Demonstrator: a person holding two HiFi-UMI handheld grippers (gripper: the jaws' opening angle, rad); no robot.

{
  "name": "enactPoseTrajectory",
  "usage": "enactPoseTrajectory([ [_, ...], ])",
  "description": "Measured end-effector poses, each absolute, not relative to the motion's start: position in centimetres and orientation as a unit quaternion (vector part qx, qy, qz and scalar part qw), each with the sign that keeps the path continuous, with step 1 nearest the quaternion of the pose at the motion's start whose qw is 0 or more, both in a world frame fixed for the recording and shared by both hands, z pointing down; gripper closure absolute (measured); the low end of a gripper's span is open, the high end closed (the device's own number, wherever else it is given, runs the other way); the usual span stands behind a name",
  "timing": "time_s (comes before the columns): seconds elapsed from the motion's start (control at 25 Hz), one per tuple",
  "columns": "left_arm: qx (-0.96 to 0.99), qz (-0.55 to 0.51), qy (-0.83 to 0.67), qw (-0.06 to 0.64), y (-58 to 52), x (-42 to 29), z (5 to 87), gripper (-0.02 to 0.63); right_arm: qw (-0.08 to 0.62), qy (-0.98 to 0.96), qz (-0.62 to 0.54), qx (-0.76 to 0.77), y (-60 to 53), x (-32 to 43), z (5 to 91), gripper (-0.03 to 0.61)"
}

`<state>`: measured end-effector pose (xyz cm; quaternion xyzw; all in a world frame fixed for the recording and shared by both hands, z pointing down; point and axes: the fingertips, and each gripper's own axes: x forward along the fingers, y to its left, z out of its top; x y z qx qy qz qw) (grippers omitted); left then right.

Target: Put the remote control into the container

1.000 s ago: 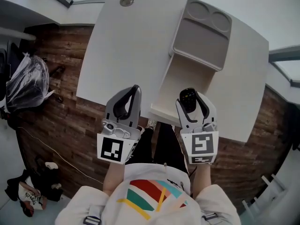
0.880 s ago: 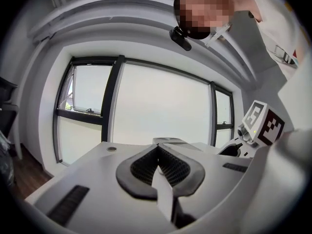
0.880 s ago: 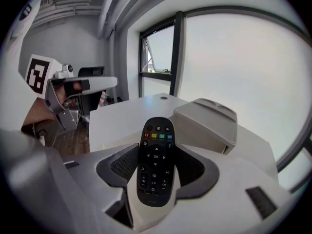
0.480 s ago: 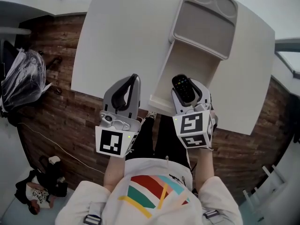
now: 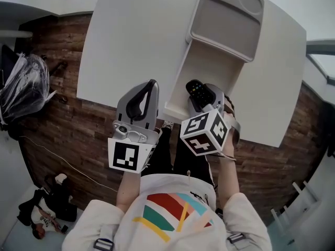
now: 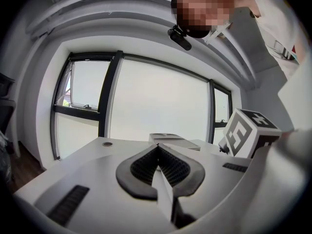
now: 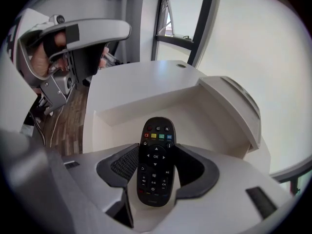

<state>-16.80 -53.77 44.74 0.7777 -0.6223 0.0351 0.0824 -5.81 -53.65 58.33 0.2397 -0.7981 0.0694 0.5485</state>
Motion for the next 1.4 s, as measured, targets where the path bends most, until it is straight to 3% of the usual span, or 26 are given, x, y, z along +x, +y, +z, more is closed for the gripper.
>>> enactPoseTrajectory([
  [0.16, 0.775, 0.035, -0.626, 0.082, -53.4, -16.9, 44.7, 0.607, 0.589, -0.774, 0.032, 0.229, -53.2, -5.6, 59.3, 0.342],
  [0.84, 0.773, 0.035, -0.629, 0.073, -52.3, -17.0, 43.7, 0.607, 0.575, -0.775, 0.03, 0.259, -54.0, -5.5, 59.4, 0.341],
  [1.16, 0.769, 0.029, -0.636, 0.054, -51.4, -18.0, 41.5, 0.607, 0.53, -0.787, -0.001, 0.317, -54.9, -5.1, 58.1, 0.341],
  [1.4, 0.766, 0.005, -0.641, 0.035, -50.4, -19.4, 38.2, 0.607, 0.428, -0.842, 0.053, 0.324, -54.2, -6.1, 51.4, 0.341],
])
